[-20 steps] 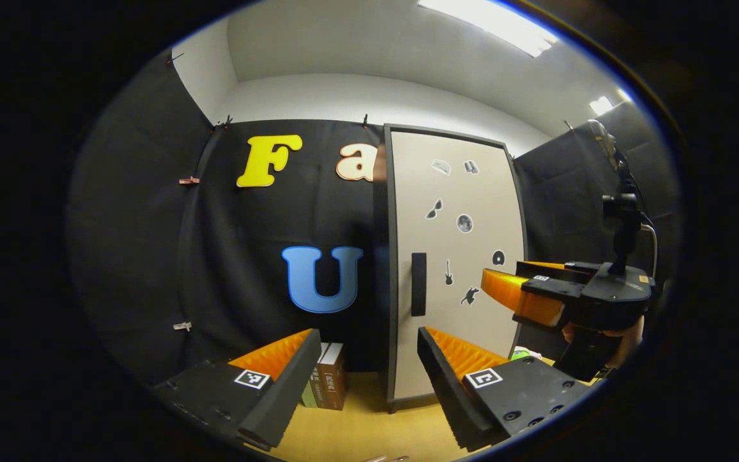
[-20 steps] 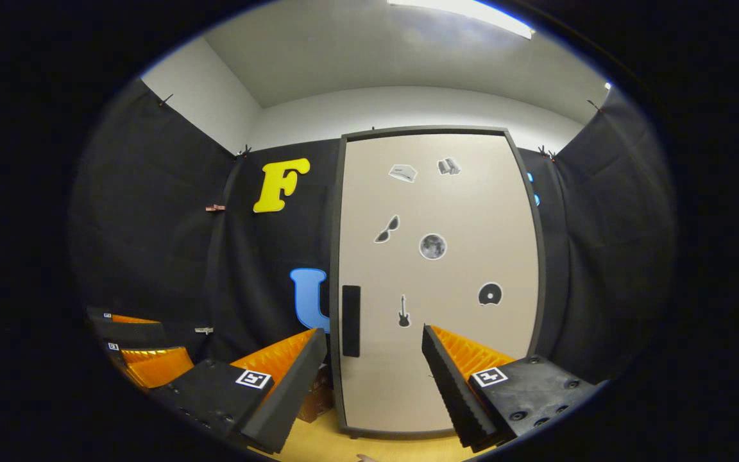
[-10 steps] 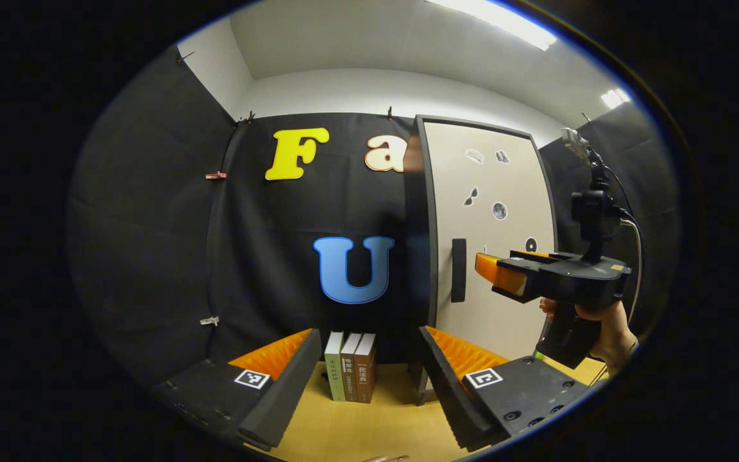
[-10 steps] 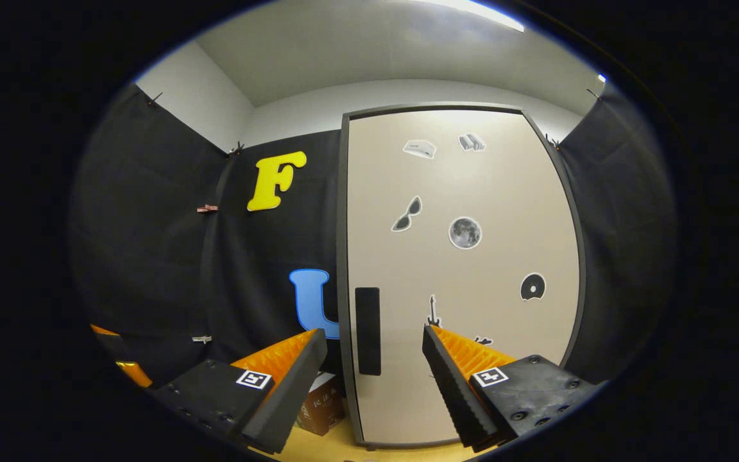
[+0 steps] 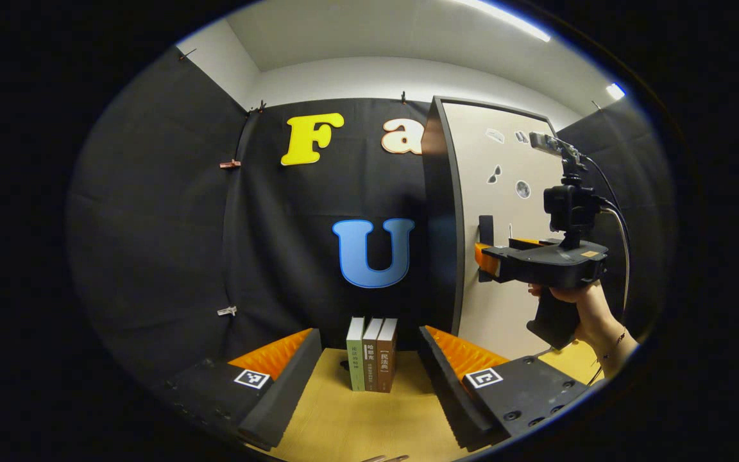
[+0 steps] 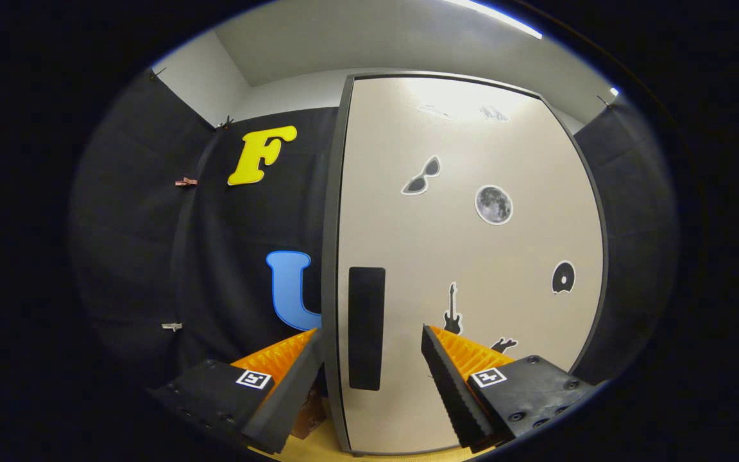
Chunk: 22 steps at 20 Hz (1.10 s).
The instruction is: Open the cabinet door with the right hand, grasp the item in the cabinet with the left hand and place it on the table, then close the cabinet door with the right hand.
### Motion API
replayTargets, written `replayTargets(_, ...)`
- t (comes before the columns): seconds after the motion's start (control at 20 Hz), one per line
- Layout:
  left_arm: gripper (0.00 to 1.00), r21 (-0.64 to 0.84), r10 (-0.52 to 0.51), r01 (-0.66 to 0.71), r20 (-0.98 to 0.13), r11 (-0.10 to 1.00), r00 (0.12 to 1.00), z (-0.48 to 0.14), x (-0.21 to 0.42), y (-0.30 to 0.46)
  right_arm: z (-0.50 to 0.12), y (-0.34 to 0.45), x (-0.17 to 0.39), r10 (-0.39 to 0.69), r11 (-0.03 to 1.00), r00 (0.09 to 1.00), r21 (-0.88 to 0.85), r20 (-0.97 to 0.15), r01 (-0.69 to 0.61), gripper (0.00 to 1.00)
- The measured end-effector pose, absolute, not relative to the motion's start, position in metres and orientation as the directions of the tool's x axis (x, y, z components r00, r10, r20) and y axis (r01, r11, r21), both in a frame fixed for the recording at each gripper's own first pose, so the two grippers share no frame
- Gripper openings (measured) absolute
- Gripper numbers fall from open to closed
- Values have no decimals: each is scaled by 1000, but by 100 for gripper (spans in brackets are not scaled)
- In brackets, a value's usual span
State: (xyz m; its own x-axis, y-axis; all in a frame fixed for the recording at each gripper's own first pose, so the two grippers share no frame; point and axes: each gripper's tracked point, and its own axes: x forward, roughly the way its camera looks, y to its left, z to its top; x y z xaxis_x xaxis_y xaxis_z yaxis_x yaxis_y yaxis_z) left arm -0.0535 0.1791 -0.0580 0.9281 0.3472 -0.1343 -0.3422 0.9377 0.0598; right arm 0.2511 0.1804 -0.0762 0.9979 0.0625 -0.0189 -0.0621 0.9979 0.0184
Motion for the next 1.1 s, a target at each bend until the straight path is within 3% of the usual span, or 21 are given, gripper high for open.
replayTargets(0.2, 95, 43, 354, -351, -140, 935, 925, -65, -55, 182, -87, 187, 265, 52, 998, 998, 29, -44, -51, 93)
replayTargets(0.3, 95, 55, 381, -377, -128, 925, 916, -62, -61, 188, -89, 188, 269, 39, 999, 998, -11, -47, -40, 87)
replayTargets(0.4, 95, 73, 381, -375, -116, 924, 917, -60, -62, 186, -89, 187, 272, 24, 998, 999, -58, -33, -26, 76)
replayTargets(0.55, 95, 98, 386, -376, -108, 921, 916, -57, -66, 187, -90, 191, 273, 9, 999, 999, -51, -34, -11, 46)
replayTargets(0.8, 95, 96, 396, -387, -107, 917, 912, -58, -78, 188, -91, 190, 274, 11, 999, 999, -30, -48, -13, 22)
replayTargets(0.9, 95, 91, 401, -393, -110, 915, 909, -59, -82, 191, -89, 190, 270, 22, 999, 998, -22, -53, -23, 22)
replayTargets(0.95, 95, 88, 404, -396, -111, 914, 908, -59, -85, 191, -89, 190, 268, 28, 999, 998, -20, -60, -29, 12)
replayTargets(1.1, 95, 79, 401, -394, -106, 916, 910, -58, -89, 187, -86, 191, 255, 74, 997, 994, -5, -76, -74, 12)
